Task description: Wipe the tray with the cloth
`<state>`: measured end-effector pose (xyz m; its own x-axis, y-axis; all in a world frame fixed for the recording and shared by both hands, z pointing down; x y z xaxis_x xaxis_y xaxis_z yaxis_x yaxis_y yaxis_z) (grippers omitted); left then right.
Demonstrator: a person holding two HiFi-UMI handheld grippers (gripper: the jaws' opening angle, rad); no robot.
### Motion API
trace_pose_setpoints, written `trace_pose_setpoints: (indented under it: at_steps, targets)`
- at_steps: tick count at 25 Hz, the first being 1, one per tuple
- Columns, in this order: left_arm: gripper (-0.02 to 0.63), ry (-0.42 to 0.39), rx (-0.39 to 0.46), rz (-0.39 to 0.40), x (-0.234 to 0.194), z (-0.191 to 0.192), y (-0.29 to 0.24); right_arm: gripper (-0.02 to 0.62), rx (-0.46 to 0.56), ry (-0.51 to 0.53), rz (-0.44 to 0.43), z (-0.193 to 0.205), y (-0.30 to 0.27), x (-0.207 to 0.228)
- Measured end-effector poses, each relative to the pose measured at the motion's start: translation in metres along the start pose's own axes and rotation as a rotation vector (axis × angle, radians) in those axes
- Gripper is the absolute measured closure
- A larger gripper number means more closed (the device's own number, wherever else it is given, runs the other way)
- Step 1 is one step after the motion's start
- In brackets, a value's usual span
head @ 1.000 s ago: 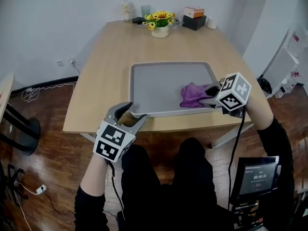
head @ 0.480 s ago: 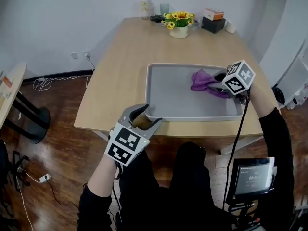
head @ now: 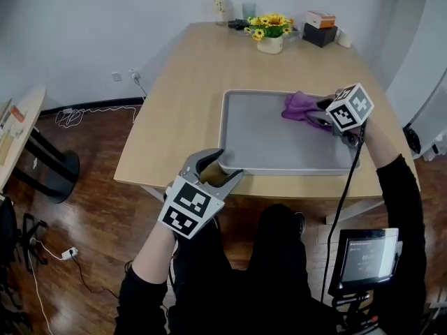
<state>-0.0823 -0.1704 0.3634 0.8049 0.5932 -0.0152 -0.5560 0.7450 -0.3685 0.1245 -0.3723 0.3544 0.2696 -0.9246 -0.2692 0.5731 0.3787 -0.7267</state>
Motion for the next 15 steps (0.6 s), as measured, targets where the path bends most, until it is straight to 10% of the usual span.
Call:
trace_pose_setpoints:
  at_steps: [9,15]
  targets:
    - [0.371,-0.001,-0.003,0.000,0.000,0.002,0.003,0.517,0.098,0.164,-0.273,-0.027,0.024,-0.145]
    - [0.371,-0.003,-0.002,-0.003,0.003,-0.003,0.003,0.515,0.079,0.183,-0.341,-0.032,0.021,-0.139]
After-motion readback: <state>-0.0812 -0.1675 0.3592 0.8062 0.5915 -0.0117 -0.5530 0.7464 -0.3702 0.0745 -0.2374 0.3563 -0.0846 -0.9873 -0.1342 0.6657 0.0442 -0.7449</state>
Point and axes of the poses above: the fingertips, and each gripper's own axes: y backward along the fingers, x to its right, z out of its underside, the point moved 3 cm from there along y, backward along the fingers, and after that the axes turned 14 degrees about y, right-handed, at the moved point
